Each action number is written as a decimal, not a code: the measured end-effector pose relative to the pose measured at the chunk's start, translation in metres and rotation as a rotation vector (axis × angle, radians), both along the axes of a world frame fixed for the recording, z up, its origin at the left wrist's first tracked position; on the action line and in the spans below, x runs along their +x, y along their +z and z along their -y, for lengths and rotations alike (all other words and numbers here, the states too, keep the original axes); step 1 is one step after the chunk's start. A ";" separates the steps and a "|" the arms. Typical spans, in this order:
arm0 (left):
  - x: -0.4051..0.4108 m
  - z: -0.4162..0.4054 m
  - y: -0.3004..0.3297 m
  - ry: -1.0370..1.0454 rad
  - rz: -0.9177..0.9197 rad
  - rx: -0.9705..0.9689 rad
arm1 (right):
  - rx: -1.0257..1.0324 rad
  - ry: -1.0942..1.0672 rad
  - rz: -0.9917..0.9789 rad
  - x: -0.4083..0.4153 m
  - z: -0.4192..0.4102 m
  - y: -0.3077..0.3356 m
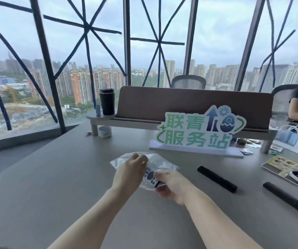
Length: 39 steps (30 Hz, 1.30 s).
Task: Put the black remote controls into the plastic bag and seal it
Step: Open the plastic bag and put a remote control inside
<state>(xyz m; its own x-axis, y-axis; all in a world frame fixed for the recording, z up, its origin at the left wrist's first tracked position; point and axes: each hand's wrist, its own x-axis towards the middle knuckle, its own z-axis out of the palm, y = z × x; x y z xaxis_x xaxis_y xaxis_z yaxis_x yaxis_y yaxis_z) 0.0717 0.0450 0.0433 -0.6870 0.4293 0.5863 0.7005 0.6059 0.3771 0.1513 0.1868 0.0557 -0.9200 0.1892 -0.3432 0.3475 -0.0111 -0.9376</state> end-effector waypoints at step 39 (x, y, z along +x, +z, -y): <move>0.044 -0.110 0.021 -0.151 0.137 0.106 | 0.193 -0.143 -0.099 0.073 -0.094 -0.017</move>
